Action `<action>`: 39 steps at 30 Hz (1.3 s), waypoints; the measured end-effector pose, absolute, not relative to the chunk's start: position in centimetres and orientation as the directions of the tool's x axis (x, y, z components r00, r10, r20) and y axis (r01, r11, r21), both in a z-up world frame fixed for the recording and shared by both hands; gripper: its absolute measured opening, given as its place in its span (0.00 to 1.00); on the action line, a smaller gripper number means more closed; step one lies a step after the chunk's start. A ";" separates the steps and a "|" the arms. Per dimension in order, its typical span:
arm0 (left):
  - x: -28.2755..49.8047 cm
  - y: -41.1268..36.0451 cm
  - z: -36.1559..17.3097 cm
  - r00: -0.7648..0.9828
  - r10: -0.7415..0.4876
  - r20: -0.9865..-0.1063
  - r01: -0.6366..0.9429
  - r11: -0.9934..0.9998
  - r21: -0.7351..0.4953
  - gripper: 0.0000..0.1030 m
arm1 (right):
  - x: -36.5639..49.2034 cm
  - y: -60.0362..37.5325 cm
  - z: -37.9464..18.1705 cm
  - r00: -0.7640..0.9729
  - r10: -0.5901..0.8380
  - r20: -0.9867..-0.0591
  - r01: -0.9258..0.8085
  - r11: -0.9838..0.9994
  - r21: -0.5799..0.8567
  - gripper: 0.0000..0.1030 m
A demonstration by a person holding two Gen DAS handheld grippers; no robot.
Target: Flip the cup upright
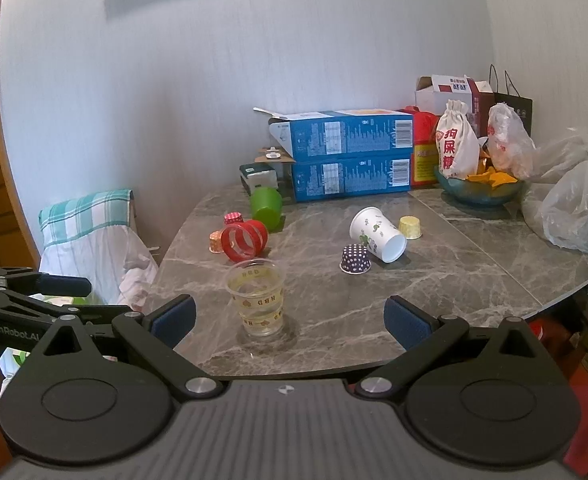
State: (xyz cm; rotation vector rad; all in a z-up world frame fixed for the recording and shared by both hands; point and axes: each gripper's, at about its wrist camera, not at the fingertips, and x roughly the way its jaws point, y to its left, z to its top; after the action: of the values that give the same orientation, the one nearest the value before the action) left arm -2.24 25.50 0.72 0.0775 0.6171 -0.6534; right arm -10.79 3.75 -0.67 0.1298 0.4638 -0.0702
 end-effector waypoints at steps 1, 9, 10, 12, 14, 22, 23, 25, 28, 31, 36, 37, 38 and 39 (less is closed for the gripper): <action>-2.2 25.5 0.7 0.622 -0.548 -0.560 0.592 0.797 -0.123 0.96 | -10.8 3.7 -0.7 0.892 -0.036 -0.451 0.096 0.989 0.111 0.98; -2.1 25.2 0.5 0.624 -0.546 -0.560 0.591 0.798 -0.120 0.96 | -10.5 3.5 -0.9 0.889 -0.041 -0.455 0.102 0.989 0.111 0.98; -2.0 25.2 0.5 0.626 -0.544 -0.558 0.590 0.799 -0.116 0.96 | -10.5 3.5 -0.9 0.890 -0.041 -0.455 0.104 0.988 0.113 0.98; -2.0 25.1 0.5 0.628 -0.542 -0.559 0.589 0.800 -0.114 0.96 | -10.5 3.5 -0.8 0.890 -0.042 -0.454 0.105 0.988 0.114 0.98; -1.9 25.0 0.5 0.628 -0.541 -0.559 0.589 0.800 -0.114 0.96 | -10.5 3.4 -0.9 0.890 -0.042 -0.453 0.105 0.988 0.115 0.98; -1.7 24.5 0.2 0.630 -0.531 -0.567 0.584 0.805 -0.105 0.96 | -10.4 3.1 -1.0 0.887 -0.049 -0.459 0.114 0.987 0.116 0.98; -1.7 24.5 0.2 0.629 -0.532 -0.567 0.585 0.804 -0.106 0.96 | -10.5 3.1 -1.1 0.887 -0.048 -0.459 0.115 0.986 0.117 0.98; -1.7 24.4 0.2 0.630 -0.530 -0.567 0.585 0.805 -0.103 0.96 | -10.5 3.2 -1.1 0.886 -0.045 -0.461 0.113 0.986 0.119 0.98; -1.6 24.4 0.2 0.631 -0.531 -0.565 0.585 0.804 -0.102 0.96 | -10.4 3.2 -1.1 0.886 -0.045 -0.461 0.112 0.986 0.120 0.98; -1.4 24.3 0.1 0.629 -0.535 -0.564 0.589 0.801 -0.102 0.96 | -10.4 3.2 -1.2 0.886 -0.047 -0.462 0.114 0.986 0.119 0.99; -1.5 24.2 0.1 0.629 -0.536 -0.563 0.592 0.800 -0.101 0.96 | -10.3 3.1 -1.2 0.884 -0.047 -0.465 0.116 0.986 0.122 0.99; -1.4 24.1 0.1 0.629 -0.537 -0.562 0.592 0.800 -0.101 0.96 | -10.2 3.0 -1.2 0.883 -0.047 -0.466 0.117 0.985 0.123 0.99; -1.4 24.1 0.2 0.629 -0.538 -0.561 0.593 0.799 -0.102 0.96 | -10.1 3.0 -1.3 0.883 -0.046 -0.466 0.117 0.985 0.125 0.99; -1.4 24.1 0.2 0.629 -0.539 -0.560 0.594 0.798 -0.101 0.96 | -10.1 2.9 -1.3 0.883 -0.045 -0.467 0.117 0.985 0.126 0.99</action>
State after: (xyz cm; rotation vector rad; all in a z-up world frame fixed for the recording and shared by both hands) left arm -1.37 24.13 0.19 0.0961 0.6089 -0.6496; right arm -10.12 2.93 -1.26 0.1531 0.4809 -0.0851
